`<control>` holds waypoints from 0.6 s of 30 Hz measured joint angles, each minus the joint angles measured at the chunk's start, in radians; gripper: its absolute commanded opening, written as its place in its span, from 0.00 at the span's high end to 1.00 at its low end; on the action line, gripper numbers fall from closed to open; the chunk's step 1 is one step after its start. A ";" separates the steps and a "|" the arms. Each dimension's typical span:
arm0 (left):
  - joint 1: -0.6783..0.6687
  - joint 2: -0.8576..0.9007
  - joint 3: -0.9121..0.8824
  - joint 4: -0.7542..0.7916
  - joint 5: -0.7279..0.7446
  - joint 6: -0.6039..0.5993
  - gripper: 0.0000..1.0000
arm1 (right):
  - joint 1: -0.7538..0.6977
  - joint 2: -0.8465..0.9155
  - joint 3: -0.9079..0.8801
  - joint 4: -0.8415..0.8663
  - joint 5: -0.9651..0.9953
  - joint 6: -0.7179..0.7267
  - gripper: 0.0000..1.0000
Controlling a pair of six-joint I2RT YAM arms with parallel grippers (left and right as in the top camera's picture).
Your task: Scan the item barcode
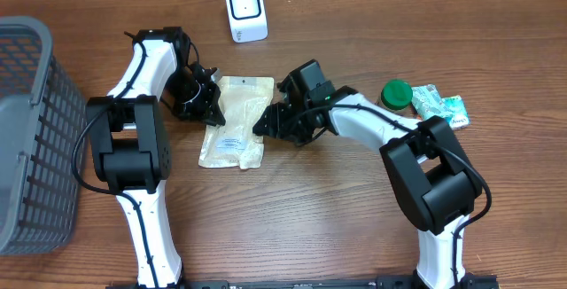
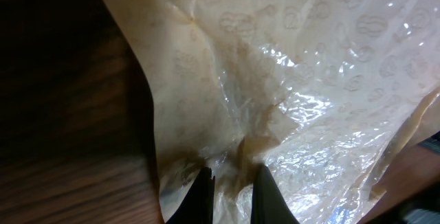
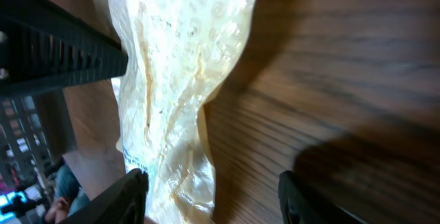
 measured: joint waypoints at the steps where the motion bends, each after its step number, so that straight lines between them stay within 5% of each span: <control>1: -0.002 0.000 0.000 0.000 0.000 0.000 0.96 | 0.013 0.009 -0.006 0.029 0.002 0.025 0.38; 6: -0.007 0.000 0.000 0.003 0.000 -0.001 0.96 | 0.048 0.039 -0.007 0.143 -0.009 0.083 0.39; 14: -0.009 0.000 0.000 0.024 0.000 -0.012 0.96 | 0.109 0.091 -0.006 0.237 -0.036 0.155 0.89; 18: -0.013 0.000 0.000 0.029 0.000 -0.021 0.96 | 0.100 0.091 -0.005 0.237 -0.065 0.167 0.96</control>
